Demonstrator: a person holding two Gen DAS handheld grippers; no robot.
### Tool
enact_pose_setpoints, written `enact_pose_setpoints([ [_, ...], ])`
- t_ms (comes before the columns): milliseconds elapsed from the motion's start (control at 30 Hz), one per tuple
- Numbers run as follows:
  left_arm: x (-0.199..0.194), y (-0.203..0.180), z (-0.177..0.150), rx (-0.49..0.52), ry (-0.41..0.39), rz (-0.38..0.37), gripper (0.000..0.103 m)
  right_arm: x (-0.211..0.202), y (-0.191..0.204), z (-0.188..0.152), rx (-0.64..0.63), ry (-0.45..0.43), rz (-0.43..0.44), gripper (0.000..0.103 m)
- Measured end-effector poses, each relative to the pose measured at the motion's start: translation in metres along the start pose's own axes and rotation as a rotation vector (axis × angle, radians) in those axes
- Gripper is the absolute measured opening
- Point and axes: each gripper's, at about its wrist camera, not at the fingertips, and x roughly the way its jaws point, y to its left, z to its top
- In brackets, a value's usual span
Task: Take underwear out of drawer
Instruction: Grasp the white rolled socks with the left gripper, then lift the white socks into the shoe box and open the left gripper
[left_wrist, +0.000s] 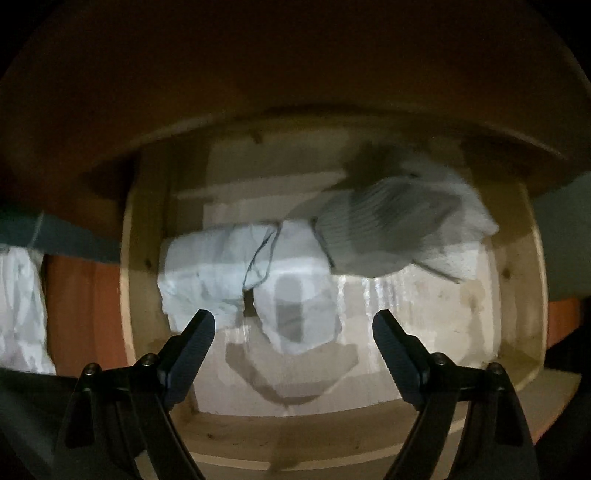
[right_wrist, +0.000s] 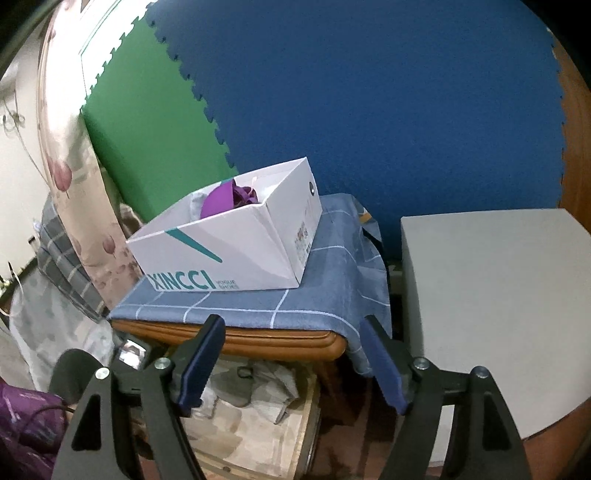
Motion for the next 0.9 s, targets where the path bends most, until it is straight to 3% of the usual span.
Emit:
enact_pose_setpoints([
  [100,0.014,0.002,0.001,-0.053,0.062,0.002,0.085,0.003,-0.009,-0.003,0.028,0.005,0.011,0.077],
  [167,0.019,0.005,0.002,-0.082,0.086,0.006,0.079,0.006,-0.013,-0.004,0.047,0.015,0.016,0.077],
  [300,0.027,0.018,0.003,-0.205,0.149,-0.02,0.079,0.008,-0.016,-0.006,0.055,0.016,0.031,0.078],
  [500,0.042,0.044,-0.002,-0.484,0.216,-0.138,0.079,0.01,-0.019,-0.009,0.054,0.028,0.041,0.078],
  [633,0.053,0.057,-0.009,-0.651,0.25,-0.173,0.077,0.009,-0.021,-0.01,0.058,0.028,0.054,0.078],
  [833,0.058,0.068,-0.008,-0.737,0.228,-0.186,0.078,0.01,-0.024,-0.011,0.067,0.032,0.07,0.078],
  [900,0.066,0.068,-0.003,-0.749,0.262,-0.178,0.079,0.01,-0.025,-0.011,0.065,0.035,0.072,0.078],
])
